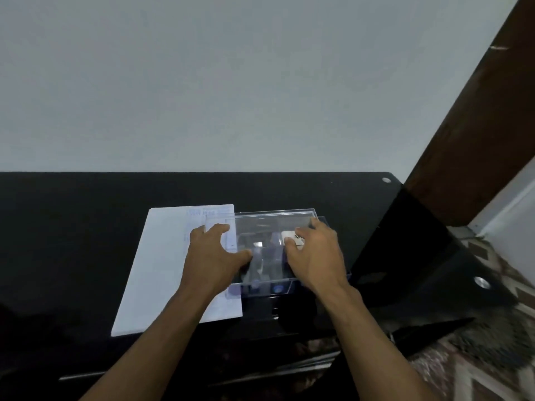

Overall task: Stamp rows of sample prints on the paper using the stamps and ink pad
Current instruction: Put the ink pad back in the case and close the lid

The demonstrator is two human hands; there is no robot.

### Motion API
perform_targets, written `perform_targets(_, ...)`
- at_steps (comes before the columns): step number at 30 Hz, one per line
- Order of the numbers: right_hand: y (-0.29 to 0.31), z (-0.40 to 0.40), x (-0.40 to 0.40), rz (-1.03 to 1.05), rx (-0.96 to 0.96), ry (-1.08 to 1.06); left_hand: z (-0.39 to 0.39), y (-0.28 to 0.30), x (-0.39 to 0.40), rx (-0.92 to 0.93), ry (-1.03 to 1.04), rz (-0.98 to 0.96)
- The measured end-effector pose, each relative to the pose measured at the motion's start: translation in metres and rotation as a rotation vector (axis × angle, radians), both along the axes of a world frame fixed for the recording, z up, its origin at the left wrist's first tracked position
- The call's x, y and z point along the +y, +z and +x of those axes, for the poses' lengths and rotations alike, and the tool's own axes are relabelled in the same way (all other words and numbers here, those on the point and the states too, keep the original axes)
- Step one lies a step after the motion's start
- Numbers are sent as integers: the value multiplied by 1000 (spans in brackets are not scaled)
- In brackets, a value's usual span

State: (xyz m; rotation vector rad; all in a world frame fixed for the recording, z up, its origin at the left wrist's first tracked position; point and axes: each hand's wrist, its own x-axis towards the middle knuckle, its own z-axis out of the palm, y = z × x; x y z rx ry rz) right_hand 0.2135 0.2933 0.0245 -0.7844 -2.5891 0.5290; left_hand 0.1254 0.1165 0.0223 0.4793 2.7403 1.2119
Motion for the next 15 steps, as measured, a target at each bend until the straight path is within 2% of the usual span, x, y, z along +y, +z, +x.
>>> perform_targets(6,-5,11,30,-14,-20,-19,11,5,33,7,-41,25)
perform_targets(15,-19,9,42,-96,-37,-2,14,0,41,12,-24,-6)
